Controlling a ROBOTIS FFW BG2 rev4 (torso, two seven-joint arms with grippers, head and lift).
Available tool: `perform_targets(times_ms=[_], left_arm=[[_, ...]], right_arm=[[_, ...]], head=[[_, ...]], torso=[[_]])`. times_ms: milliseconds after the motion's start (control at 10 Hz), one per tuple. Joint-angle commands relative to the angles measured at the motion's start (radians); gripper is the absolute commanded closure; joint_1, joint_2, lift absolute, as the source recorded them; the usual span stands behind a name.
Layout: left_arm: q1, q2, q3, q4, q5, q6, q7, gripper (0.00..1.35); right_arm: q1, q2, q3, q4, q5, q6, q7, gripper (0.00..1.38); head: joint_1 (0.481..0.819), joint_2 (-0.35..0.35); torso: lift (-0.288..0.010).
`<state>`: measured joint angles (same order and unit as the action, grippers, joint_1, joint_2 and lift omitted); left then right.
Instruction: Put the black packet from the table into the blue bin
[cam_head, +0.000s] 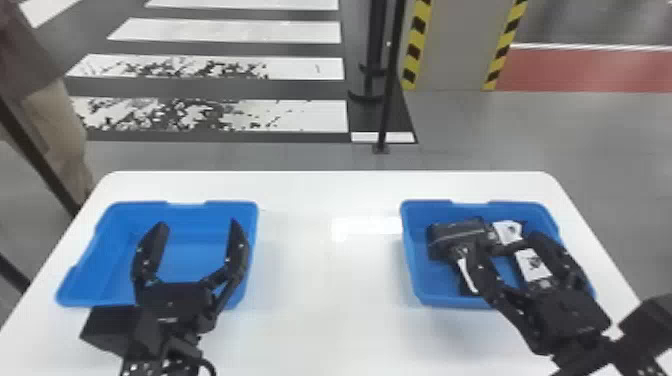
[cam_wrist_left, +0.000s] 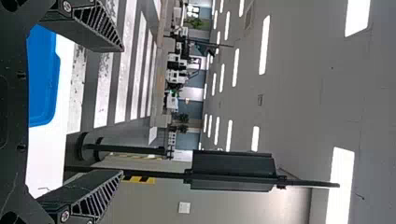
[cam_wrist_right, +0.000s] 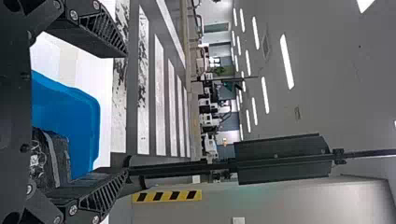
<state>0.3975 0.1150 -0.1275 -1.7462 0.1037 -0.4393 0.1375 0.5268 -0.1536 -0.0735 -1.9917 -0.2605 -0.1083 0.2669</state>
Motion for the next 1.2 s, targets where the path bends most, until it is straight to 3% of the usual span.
perform_targets(times_ms=[0,1100], left_arm=[[0.000,0.000,0.000,0.000,0.000,0.000,-0.001,0.09],[0.000,0.000,-0.002,0.000,0.000,-0.003,0.001,0.09]], right_arm=[[-0.002,0.000,0.000,-0.002,0.001,0.000,0.000,0.16],[-0.004,0.002,0.000,-0.007,0.003,-0.007,-0.006,0.16]], head=[[0.695,-0.021],[0.695,-0.022]], torso=[[-0.110],[-0.110]])
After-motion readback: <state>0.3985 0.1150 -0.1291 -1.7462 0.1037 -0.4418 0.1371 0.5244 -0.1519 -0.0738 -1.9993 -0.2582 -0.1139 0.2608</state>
